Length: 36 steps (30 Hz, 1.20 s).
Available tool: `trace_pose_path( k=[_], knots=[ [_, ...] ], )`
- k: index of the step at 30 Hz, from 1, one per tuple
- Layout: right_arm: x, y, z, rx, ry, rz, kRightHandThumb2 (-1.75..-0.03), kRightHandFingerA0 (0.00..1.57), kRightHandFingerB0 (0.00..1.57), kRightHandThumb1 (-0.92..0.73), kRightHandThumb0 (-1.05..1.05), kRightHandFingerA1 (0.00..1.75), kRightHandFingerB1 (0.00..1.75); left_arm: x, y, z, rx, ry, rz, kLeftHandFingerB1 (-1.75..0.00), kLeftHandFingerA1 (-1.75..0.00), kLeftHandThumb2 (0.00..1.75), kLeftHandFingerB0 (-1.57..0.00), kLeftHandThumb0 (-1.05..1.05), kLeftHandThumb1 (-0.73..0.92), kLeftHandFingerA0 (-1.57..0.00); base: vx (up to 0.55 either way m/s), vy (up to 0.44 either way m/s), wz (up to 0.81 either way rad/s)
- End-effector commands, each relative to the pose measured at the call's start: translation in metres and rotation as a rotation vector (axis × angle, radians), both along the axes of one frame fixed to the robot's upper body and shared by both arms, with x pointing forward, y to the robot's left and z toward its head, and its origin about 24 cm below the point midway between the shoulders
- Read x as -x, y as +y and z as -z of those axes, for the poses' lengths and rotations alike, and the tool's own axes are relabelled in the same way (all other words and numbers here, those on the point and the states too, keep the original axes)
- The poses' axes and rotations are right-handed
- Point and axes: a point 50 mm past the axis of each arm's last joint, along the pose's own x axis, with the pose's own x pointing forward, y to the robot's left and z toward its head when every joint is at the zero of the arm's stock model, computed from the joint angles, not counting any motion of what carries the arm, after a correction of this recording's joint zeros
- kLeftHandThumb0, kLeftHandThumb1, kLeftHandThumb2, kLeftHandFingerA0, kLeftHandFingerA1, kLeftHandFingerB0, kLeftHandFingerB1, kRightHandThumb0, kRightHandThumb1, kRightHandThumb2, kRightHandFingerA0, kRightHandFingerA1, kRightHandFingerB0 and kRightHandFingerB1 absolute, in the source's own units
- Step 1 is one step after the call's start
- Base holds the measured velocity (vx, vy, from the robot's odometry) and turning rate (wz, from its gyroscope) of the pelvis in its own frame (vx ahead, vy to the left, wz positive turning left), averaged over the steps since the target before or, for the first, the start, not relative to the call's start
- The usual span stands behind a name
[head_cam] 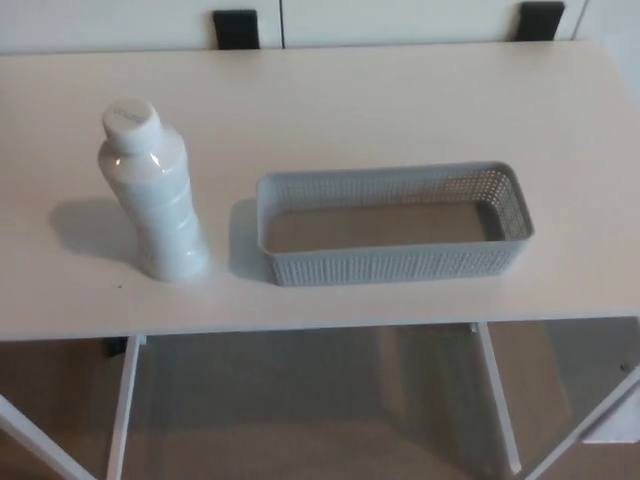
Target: The robot walk up to a desk on which a bottle is kept on the left hand side and a container is kept on the right hand side. The robot uses its left hand to pick up the bottle and places it in the container.
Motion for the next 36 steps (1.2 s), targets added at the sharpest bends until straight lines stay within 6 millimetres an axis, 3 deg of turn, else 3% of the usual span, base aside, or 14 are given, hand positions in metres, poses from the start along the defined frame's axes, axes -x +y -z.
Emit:
trace_pose_path(
  k=[1,5,8,10,19,21,22,25,26,30,31,33,34,36],
  knots=[
    [0.0,-0.005,-0.002,0.03,0.013,-0.003,-0.5,0.87,0.72,-0.28,-0.48,0.51,0.46,-0.002,0.002,-0.002,-0.009,-0.004,0.034,-0.35,-0.34,0.59,-0.43,-0.37,0.65,-0.34,0.12,0.003,0.07],
    [-0.003,-0.004,-0.002,0.03,0.006,-0.007,-0.5,0.87,0.73,-0.3,-0.46,0.51,0.46,-0.004,0.004,-0.003,-0.017,-0.011,0.025,-0.36,-0.35,0.59,-0.47,-0.36,0.62,-0.37,0.11,-0.013,0.04],
    [-0.004,-0.004,-0.001,0.03,0.006,-0.013,-0.63,0.88,0.71,-0.27,-0.54,0.59,0.53,-0.007,0.002,-0.004,-0.015,-0.016,0.023,-0.36,-0.36,0.6,-0.43,-0.35,0.63,-0.38,0.09,-0.019,0.03],
    [-0.005,-0.004,-0.001,0.033,0.009,-0.019,-0.51,0.87,0.71,-0.3,-0.48,0.51,0.45,-0.008,0.002,-0.004,-0.014,-0.017,0.022,-0.36,-0.35,0.59,-0.45,-0.35,0.64,-0.37,0.0,0.0,0.0],
    [-0.009,-0.004,-0.001,0.034,0.005,-0.024,-0.5,0.86,0.72,-0.3,-0.51,0.51,0.45,-0.014,0.002,-0.006,-0.02,-0.03,0.001,-0.36,-0.35,0.58,-0.44,-0.34,0.61,-0.37,0.0,0.0,0.0],
    [-0.009,-0.003,-0.002,0.037,-0.003,-0.026,-0.51,0.87,0.72,-0.31,-0.49,0.52,0.46,-0.016,0.003,-0.009,-0.033,-0.061,-0.053,-0.37,-0.34,0.58,-0.46,-0.32,0.61,-0.25,0.0,0.0,0.0],
    [-0.009,-0.005,-0.002,0.037,-0.003,-0.027,-0.5,0.87,0.73,-0.3,-0.5,0.51,0.46,-0.017,0.004,-0.013,-0.08,-0.14,-0.156,-0.2,-0.23,0.67,-0.07,-0.32,0.52,-0.06,0.0,0.0,0.0],
    [-0.013,-0.009,-0.004,0.045,-0.002,-0.029,-0.5,0.9,0.71,-0.29,-0.52,0.52,0.45,-0.025,0.009,-0.032,-0.223,-0.283,-0.263,-0.15,-0.19,0.7,-0.01,-0.32,0.5,-0.02,0.0,0.0,0.0],
    [-0.015,-0.009,-0.004,0.043,-0.008,-0.035,-0.5,0.9,0.72,-0.3,-0.51,0.52,0.46,-0.03,0.012,-0.043,-0.304,-0.35,-0.274,-0.27,-0.26,0.75,0.0,-0.34,0.38,0.0,0.0,0.0,0.0],
    [-0.02,-0.005,-0.004,0.048,-0.016,-0.06,-0.5,0.87,0.73,-0.29,-0.51,0.52,0.46,-0.056,0.011,-0.094,-0.553,-0.617,-0.194,-0.23,-0.25,0.72,-0.03,-0.49,0.37,-0.03,0.0,0.0,0.0],
    [-0.02,-0.005,-0.003,0.049,-0.01,-0.058,-0.51,0.88,0.73,-0.3,-0.51,0.51,0.46,-0.061,0.006,-0.105,-0.551,-0.676,-0.161,-0.17,-0.17,0.65,-0.02,-0.49,0.53,-0.02,0.0,0.0,0.0],
    [-0.02,-0.005,-0.003,0.049,-0.007,-0.07,-0.65,0.84,0.64,-0.27,-0.59,0.58,0.5,-0.072,-0.003,-0.123,-0.507,-0.752,-0.108,-0.19,-0.23,0.75,0.0,-0.54,0.39,-0.01,0.0,0.0,0.0],
    [-0.02,-0.004,-0.003,0.054,-0.007,-0.084,-0.64,0.86,0.66,-0.25,-0.59,0.57,0.49,-0.086,-0.021,-0.149,-0.44,-0.865,-0.027,-0.18,-0.21,0.74,0.0,-0.5,0.39,0.0,0.0,0.0,0.0],
    [-0.019,-0.003,-0.003,0.051,-0.004,-0.084,-0.64,0.86,0.64,-0.26,-0.59,0.58,0.49,-0.094,-0.031,-0.161,-0.404,-0.941,0.024,-0.15,-0.19,0.7,0.0,-0.45,0.45,0.0,0.0,0.0,0.0]
  ],
)
